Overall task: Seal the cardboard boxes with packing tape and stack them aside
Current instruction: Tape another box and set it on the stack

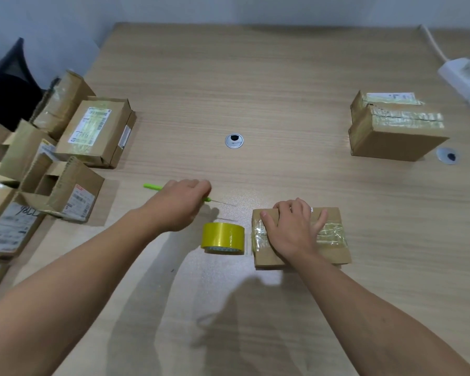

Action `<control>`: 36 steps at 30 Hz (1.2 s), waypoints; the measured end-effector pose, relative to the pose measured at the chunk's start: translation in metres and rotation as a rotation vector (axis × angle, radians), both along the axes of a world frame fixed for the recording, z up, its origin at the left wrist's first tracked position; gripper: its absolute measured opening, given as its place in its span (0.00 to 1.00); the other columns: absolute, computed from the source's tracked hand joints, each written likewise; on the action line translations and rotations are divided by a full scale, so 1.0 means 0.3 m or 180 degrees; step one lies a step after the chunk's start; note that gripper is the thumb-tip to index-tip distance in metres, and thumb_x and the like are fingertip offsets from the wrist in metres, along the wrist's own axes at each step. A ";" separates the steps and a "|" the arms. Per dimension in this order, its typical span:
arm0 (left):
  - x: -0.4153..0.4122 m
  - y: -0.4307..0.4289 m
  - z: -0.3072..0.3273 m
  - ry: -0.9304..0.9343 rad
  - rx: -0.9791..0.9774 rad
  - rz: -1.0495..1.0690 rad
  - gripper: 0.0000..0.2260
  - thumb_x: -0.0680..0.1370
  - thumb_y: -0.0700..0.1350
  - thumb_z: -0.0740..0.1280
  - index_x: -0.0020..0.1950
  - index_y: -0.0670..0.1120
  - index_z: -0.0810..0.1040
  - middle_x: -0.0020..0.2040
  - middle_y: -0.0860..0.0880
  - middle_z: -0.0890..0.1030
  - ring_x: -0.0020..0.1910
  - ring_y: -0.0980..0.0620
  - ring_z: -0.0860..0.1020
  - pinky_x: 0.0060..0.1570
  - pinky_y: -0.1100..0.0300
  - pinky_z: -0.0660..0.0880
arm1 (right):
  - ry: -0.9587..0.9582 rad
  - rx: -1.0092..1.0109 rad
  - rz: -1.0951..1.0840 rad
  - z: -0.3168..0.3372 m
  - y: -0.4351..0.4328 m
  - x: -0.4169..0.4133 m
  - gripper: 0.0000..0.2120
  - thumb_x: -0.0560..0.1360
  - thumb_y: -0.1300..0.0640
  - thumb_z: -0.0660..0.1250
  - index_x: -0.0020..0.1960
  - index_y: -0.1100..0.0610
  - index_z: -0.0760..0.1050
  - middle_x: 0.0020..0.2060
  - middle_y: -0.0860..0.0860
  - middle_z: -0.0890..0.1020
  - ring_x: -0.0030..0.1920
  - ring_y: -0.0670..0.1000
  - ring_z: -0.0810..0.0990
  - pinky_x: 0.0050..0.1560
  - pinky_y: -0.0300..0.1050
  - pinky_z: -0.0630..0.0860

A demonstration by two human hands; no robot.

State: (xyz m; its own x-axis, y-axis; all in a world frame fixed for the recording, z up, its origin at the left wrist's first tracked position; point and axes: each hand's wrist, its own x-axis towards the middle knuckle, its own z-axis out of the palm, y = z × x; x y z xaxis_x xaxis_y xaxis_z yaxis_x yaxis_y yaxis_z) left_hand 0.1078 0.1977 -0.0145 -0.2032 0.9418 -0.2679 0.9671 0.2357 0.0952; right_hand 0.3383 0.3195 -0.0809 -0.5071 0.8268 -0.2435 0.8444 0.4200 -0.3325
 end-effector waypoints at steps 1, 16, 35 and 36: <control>0.019 0.017 0.031 0.0159 -0.0057 -0.0354 0.05 0.82 0.45 0.58 0.58 0.48 0.68 0.54 0.49 0.76 0.54 0.44 0.73 0.50 0.52 0.63 | -0.0005 -0.0012 0.0003 0.001 0.000 0.001 0.21 0.82 0.37 0.53 0.65 0.47 0.73 0.67 0.46 0.71 0.76 0.49 0.56 0.73 0.68 0.37; 0.163 0.139 0.031 0.0880 -0.0263 -0.1725 0.09 0.80 0.48 0.60 0.59 0.49 0.70 0.53 0.50 0.78 0.54 0.46 0.73 0.58 0.53 0.63 | -0.0008 -0.0005 -0.0004 0.004 -0.003 0.000 0.21 0.82 0.37 0.52 0.66 0.47 0.72 0.67 0.46 0.70 0.76 0.49 0.54 0.73 0.67 0.35; 0.190 0.177 -0.001 0.0933 -0.0224 -0.1634 0.10 0.82 0.47 0.58 0.63 0.49 0.70 0.55 0.49 0.78 0.56 0.46 0.72 0.59 0.53 0.63 | 0.0001 0.0022 -0.0029 -0.006 -0.001 -0.003 0.22 0.82 0.36 0.52 0.66 0.47 0.73 0.67 0.47 0.70 0.76 0.49 0.56 0.73 0.67 0.34; 0.189 0.177 -0.002 0.0920 -0.0205 -0.1632 0.10 0.82 0.46 0.58 0.63 0.49 0.70 0.54 0.49 0.78 0.56 0.46 0.72 0.60 0.53 0.63 | 0.0015 0.0018 -0.0034 -0.006 -0.001 -0.004 0.22 0.82 0.36 0.53 0.66 0.47 0.73 0.68 0.47 0.70 0.76 0.49 0.56 0.73 0.67 0.34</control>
State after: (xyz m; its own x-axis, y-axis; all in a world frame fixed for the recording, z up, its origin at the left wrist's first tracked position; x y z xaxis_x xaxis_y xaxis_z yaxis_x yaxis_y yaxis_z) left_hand 0.1645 0.2510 -0.0151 0.2002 0.9227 -0.3294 0.9438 -0.2719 -0.1881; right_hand 0.3371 0.3191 -0.0827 -0.4993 0.8335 -0.2366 0.8473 0.4129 -0.3340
